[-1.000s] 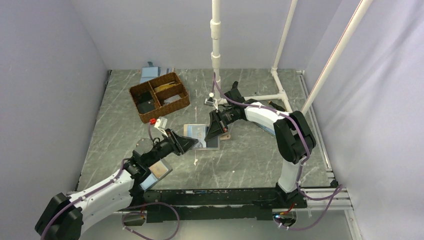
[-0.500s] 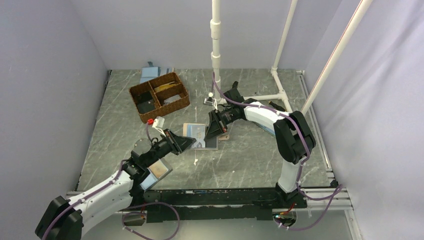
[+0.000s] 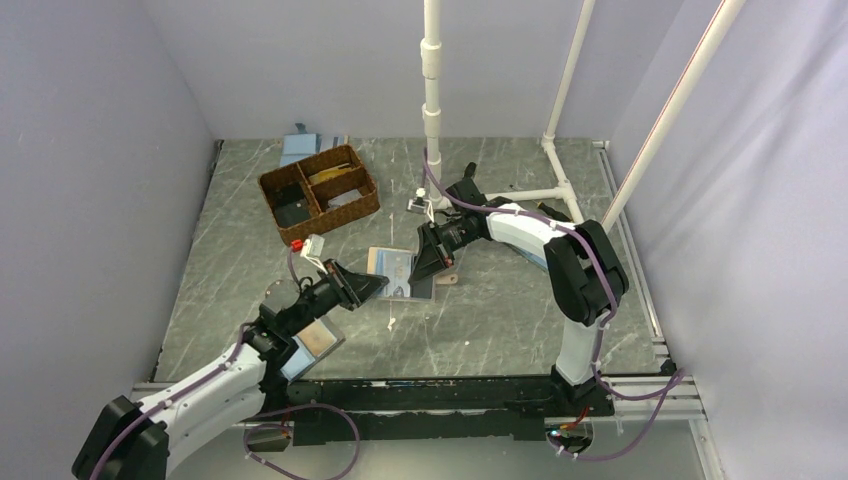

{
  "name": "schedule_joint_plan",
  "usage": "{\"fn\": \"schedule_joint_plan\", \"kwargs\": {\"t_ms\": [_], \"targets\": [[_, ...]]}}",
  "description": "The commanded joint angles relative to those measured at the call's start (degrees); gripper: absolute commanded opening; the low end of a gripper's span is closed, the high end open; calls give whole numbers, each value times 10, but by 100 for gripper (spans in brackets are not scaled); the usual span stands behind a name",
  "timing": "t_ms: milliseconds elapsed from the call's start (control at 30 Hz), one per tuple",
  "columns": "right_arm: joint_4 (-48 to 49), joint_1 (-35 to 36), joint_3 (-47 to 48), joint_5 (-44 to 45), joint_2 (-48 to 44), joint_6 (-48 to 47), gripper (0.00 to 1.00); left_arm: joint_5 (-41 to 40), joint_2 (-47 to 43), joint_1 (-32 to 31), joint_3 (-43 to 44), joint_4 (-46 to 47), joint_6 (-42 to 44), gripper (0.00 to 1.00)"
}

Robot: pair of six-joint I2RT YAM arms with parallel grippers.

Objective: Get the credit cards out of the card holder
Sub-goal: Remove the credit card from the card holder.

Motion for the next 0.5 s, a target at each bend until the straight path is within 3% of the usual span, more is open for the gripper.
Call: {"fn": "schedule_joint_plan", "kwargs": {"t_ms": [0, 67, 267, 333, 467], "targets": [[-12, 1, 23, 6, 7, -26, 2, 21, 16, 6, 5, 39, -1, 18], [-19, 3, 25, 10, 9, -32, 2, 30, 31, 6, 11, 39, 0, 31], [-36, 10, 32, 11, 12, -50, 2, 48, 71, 8, 15, 64, -1, 33], [-41, 11, 34, 11, 13, -55, 2, 49, 78, 8, 14, 71, -2, 29], [-46, 12, 36, 14, 16, -60, 2, 52, 82, 10, 10, 86, -3, 10]]}}
